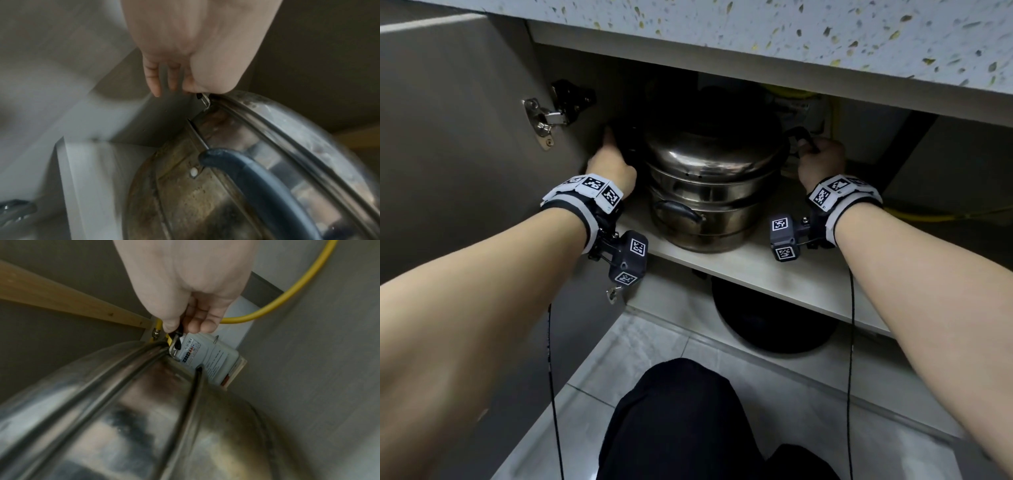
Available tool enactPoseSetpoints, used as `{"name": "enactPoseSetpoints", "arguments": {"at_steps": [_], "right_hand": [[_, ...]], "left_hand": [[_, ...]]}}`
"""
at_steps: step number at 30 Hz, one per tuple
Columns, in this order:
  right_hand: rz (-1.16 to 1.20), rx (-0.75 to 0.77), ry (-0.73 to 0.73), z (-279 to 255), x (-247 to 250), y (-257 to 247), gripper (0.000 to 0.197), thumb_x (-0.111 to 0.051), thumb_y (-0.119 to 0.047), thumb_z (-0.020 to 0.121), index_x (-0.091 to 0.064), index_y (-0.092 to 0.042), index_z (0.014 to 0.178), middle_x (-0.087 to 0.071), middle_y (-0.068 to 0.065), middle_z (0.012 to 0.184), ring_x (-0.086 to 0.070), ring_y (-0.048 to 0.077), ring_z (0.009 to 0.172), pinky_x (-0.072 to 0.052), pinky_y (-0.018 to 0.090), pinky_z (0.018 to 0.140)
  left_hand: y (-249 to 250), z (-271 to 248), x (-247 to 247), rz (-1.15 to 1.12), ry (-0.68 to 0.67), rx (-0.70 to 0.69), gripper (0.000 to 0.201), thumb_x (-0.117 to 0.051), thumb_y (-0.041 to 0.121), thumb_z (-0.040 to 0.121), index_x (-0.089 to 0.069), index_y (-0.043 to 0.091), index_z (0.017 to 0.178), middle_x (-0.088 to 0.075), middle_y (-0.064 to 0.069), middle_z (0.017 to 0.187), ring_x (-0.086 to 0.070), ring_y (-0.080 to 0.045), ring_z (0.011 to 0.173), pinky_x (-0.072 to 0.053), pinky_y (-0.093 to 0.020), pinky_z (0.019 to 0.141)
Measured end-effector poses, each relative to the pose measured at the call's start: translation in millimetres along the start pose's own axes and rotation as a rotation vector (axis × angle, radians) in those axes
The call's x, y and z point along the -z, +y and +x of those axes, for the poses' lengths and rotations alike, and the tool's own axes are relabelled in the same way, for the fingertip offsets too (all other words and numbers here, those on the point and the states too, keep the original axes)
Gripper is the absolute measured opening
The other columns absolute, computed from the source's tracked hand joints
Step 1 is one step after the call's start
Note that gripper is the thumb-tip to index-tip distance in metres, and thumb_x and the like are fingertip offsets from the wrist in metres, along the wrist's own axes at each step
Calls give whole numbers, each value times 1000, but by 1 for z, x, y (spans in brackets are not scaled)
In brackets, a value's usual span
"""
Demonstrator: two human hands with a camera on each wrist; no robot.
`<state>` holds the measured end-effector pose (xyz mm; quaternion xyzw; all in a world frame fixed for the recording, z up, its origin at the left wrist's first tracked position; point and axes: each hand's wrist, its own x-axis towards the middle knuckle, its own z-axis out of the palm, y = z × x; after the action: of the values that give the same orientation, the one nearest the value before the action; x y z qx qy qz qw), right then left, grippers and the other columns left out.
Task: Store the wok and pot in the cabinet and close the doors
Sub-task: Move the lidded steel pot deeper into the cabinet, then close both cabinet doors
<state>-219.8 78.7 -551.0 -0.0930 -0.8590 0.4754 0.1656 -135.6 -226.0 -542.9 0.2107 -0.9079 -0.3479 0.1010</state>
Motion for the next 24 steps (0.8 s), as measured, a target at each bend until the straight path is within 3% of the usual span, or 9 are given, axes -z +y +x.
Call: {"name": "enactPoseSetpoints", "arguments": {"at_steps": [5,9,12,15,17,20,24], "right_hand": [[60,3,16,5,-4,7,31,-48,-31,97,-67,-7,101,-64,11,92,-60,23,90,-39,24,76],[99,-12,77,-7,-9,14,39,-45,-35,98,-63,-9,122,-66,9,117,-60,22,110,-38,21,85],[35,-120,70,-32,-3,18,42,-39,-32,101,-53,-12,135,-54,9,140,-49,21,130,-34,18,93],[-101,-239,-48,-70,17,23,34,-41,-21,99,-57,-11,127,-59,10,132,-54,24,123,-36,20,85],[-208,-296,-140,-101,36,21,31,-45,-21,95,-60,-15,122,-63,11,126,-58,27,117,-43,28,89],[-290,-246,-278,-140,62,5,28,-48,-17,90,-66,-15,111,-69,13,113,-63,31,107,-48,35,88],[-308,-154,-474,-189,98,-47,24,-46,-16,88,-67,-19,100,-69,5,106,-64,26,99,-52,37,87]], "left_hand": [[3,8,-2,8,-3,-10,80,-45,10,88,-6,26,156,-45,-19,146,-47,-40,132,-39,-42,110],[-7,-3,-7,-30,8,32,78,-44,9,86,-10,25,155,-50,-17,143,-48,-38,130,-39,-40,110],[-19,-22,-8,14,-31,114,70,-46,7,85,-21,15,150,-48,-16,143,-48,-35,131,-39,-38,110],[-26,-51,3,98,-130,172,59,-51,11,81,-38,4,137,-53,-18,137,-52,-36,125,-42,-40,106],[-22,-80,16,183,-215,192,49,-49,12,80,-46,3,129,-56,-19,131,-55,-38,121,-45,-41,101],[3,-123,36,283,-368,142,45,-48,10,82,-54,8,127,-59,-18,129,-57,-37,119,-46,-38,98],[48,-181,72,410,-517,-14,50,-46,15,81,-55,23,130,-58,-5,135,-58,-31,121,-48,-41,99]]}}
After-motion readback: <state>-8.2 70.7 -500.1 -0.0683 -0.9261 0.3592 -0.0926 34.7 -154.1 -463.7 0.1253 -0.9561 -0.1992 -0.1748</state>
